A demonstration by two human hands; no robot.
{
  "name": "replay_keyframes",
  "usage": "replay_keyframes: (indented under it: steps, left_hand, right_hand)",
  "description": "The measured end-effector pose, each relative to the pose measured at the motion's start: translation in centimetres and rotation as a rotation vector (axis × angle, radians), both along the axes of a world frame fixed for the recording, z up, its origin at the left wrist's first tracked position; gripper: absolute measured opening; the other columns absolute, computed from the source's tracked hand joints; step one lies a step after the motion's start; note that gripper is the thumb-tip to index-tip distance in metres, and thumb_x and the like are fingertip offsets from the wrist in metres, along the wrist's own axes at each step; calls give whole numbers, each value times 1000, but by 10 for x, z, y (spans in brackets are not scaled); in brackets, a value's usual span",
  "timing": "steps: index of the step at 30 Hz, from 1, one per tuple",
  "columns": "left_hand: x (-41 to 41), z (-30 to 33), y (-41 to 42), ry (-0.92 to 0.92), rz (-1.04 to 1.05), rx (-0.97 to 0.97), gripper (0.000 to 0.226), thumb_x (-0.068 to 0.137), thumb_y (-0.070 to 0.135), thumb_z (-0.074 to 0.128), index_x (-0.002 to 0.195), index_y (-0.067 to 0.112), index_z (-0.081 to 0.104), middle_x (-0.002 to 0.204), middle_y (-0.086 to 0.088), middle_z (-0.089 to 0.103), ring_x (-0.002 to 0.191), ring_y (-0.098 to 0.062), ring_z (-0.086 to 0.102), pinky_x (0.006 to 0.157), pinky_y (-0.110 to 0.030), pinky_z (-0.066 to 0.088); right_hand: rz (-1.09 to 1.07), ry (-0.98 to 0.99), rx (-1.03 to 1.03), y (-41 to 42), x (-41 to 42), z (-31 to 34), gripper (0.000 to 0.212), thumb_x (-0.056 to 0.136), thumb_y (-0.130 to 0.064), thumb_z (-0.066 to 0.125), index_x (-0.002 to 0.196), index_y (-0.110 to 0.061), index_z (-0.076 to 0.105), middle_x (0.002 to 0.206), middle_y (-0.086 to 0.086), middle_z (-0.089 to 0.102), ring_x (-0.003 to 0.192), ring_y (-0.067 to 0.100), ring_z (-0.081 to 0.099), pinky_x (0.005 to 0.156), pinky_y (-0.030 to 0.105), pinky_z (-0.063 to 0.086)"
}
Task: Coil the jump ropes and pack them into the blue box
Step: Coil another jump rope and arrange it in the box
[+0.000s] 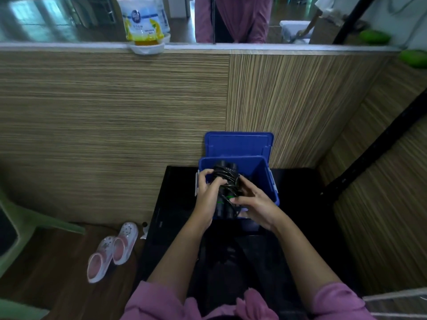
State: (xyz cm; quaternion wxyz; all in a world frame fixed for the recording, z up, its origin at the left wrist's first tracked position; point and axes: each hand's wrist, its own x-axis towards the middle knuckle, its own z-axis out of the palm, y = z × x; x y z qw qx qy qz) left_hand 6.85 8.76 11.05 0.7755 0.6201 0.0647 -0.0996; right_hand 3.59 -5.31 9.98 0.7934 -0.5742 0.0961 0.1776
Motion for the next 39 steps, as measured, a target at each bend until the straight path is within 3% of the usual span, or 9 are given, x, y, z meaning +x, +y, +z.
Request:
replay_keyframes:
  steps: [7, 9, 14, 18, 23, 27, 31, 34, 39]
  left_hand:
    - [-3, -7, -1, -56, 53, 31, 75, 69, 56, 77, 134, 41, 42, 139, 0, 49, 117, -18, 59, 94, -43, 53]
    - [-4, -9, -1, -78, 92, 46, 73, 67, 56, 78, 131, 42, 48, 135, 3, 54, 115, -16, 60, 94, -45, 53]
    - [-7, -13, -1, -181, 216, 107, 50, 78, 36, 78, 124, 36, 58, 114, 7, 68, 105, -7, 65, 93, -38, 54]
    - [-7, -14, -3, -222, 270, 153, 33, 77, 34, 79, 96, 55, 61, 100, 6, 72, 95, -9, 69, 88, -40, 56]
    - [3, -21, -7, -197, 185, 215, 57, 73, 50, 76, 125, 41, 55, 124, 7, 62, 111, -5, 61, 94, -33, 53]
    - [12, -21, -12, -138, 75, 225, 56, 86, 41, 68, 137, 37, 46, 111, 23, 59, 102, 3, 59, 86, -17, 47]
    - [28, -30, -16, -61, -110, 297, 41, 93, 50, 48, 134, 55, 42, 117, 26, 53, 113, -2, 52, 100, -24, 37]
    - [43, -40, -20, 6, -207, 354, 43, 90, 51, 40, 130, 67, 34, 119, 16, 59, 111, -14, 58, 97, -35, 45]
    - [69, -49, -14, 6, -229, 686, 44, 99, 26, 47, 142, 22, 43, 111, 3, 65, 103, -23, 62, 88, -31, 45]
  right_hand:
    - [224, -122, -207, 10, -9, 19, 123, 65, 13, 78, 145, -51, 11, 135, -19, 39, 102, 19, 68, 82, 45, 57]
    - [190, -145, -251, 15, -8, 23, 124, 61, 12, 81, 145, -50, 14, 137, -13, 43, 102, 23, 69, 79, 49, 58]
    - [125, -190, -281, 22, -9, 22, 111, 61, 9, 81, 126, -65, 29, 127, -6, 57, 98, 27, 69, 75, 54, 58]
    - [98, -152, -262, 25, -8, 19, 112, 69, 13, 75, 142, -52, 20, 127, -7, 55, 91, 33, 71, 74, 54, 58]
    - [102, -181, -363, 18, 2, 17, 105, 63, 3, 82, 137, -51, 32, 125, -7, 59, 101, 25, 68, 76, 52, 58]
    - [59, -217, -485, 4, 11, 19, 92, 62, -11, 87, 139, -29, 41, 119, -9, 64, 103, 9, 66, 82, 31, 58]
    - [-72, -142, -471, -18, 21, 15, 64, 70, 3, 79, 124, -18, 53, 100, -1, 67, 67, 10, 65, 59, 26, 57]
    - [-126, -132, -494, -29, 31, 7, 61, 72, 10, 74, 118, -24, 54, 94, -9, 66, 69, 1, 62, 58, 17, 54]
    - [-277, -32, -654, -45, 54, -18, 64, 69, 1, 79, 123, -25, 58, 91, -7, 69, 83, 15, 67, 74, 33, 57]
